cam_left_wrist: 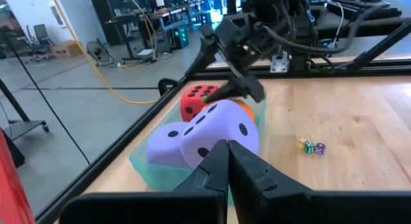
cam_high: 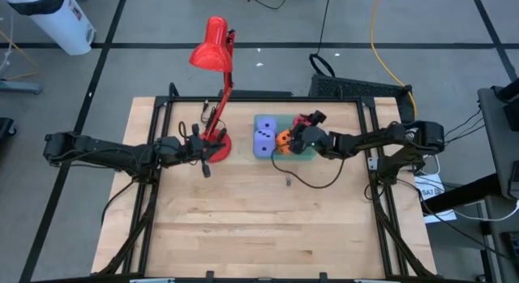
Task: Pick & Place Dice
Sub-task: Put the purple die into the green bin
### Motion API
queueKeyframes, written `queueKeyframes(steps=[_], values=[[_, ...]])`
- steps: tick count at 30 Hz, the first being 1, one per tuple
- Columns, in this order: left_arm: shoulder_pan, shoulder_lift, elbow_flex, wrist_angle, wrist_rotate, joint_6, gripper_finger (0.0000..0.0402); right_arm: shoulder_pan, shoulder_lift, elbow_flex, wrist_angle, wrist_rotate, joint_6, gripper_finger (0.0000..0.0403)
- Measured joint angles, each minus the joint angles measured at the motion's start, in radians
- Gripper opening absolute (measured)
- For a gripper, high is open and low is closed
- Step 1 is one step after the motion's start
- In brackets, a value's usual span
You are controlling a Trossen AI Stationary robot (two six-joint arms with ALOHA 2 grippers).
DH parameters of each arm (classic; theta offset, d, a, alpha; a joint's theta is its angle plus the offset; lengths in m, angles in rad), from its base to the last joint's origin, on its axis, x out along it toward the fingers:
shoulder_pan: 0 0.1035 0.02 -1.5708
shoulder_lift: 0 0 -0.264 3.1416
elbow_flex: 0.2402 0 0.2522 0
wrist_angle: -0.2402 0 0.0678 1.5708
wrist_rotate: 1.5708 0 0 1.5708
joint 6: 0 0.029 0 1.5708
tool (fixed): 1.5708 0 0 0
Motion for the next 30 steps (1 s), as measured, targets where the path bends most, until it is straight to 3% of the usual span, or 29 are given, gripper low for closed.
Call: queueKeyframes(steps=[5, 11, 15, 20, 25, 30], values=[[-0.004, 0.000, 0.000, -0.004, 0.000, 0.004, 0.0010, 0.006, -0.036, 0.000, -0.007, 0.093, 0.009, 0.0334], [-0.005, 0.000, 0.000, -0.005, 0.001, 0.012, 0.0008, 0.048, -0.107, 0.001, -0.013, 0.035, -0.005, 0.0334], [-0.005, 0.001, 0.000, -0.012, 0.002, 0.012, 0.0017, 0.094, -0.174, 0.000, -0.049, -0.117, -0.011, 0.0334], [-0.005, -0.007, 0.000, -0.033, 0.002, 0.027, 0.0012, 0.185, -0.303, 0.000, -0.170, -0.410, -0.006, 0.0334], [-0.006, -0.076, 0.000, -0.034, 0.041, 0.022, 0.0005, 0.275, -0.380, -0.027, -0.275, -0.477, 0.033, 0.0334], [-0.029, -0.148, 0.001, -0.118, 0.108, 0.011, 0.0015, 0.343, -0.353, -0.114, -0.276, -0.556, 0.041, 0.0331]])
